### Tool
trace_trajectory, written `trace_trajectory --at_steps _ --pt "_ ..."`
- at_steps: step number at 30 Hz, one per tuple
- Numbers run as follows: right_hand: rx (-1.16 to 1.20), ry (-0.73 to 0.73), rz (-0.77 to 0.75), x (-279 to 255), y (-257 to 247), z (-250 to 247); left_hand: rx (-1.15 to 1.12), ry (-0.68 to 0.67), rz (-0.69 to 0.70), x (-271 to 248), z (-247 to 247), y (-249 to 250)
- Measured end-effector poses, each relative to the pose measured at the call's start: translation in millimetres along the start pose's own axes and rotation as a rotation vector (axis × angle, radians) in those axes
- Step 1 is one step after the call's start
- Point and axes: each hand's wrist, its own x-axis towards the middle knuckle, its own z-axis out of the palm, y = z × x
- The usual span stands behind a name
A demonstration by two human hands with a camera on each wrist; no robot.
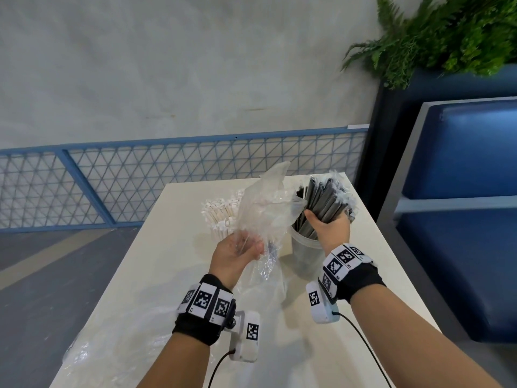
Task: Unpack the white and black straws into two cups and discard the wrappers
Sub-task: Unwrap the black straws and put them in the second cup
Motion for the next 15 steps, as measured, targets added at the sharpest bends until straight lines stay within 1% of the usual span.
trace_trajectory --at_steps 2,3,5,7,8,9,12,15 --pt "-0.007 0.027 -0.036 -0.8 -2.5 -3.3 0.004 -0.006 0.005 0.2 -0.9 -0.7" --pt "0.032 0.054 -0.099 -3.0 -6.7 -6.1 0.003 -0.004 0.008 0.2 -1.7 -0.9" --pt "0.096 0.124 -0.316 -7.4 -18.2 -12.4 -0.006 0.008 0.010 1.2 -2.6 -1.6" --pt "0.010 0.209 -0.555 -7.3 -27.0 -16.6 -0.016 0.014 0.007 2.2 -3.2 -3.8" --pt "-0.052 0.234 -0.644 -4.9 -29.5 -17.5 -0.020 0.012 0.007 2.3 -2.8 -4.7" --pt "-0.106 0.235 -0.694 -1.9 -30.5 -17.0 -0.022 0.009 0.007 2.3 -2.3 -5.9" --pt "-0.200 0.146 -0.729 5.8 -22.2 -13.1 -0.023 -0.004 0.002 1.9 -0.4 -8.6" --pt "-0.237 0.121 -0.718 8.8 -6.8 -9.6 -0.022 -0.010 -0.003 3.3 -0.3 -10.9"
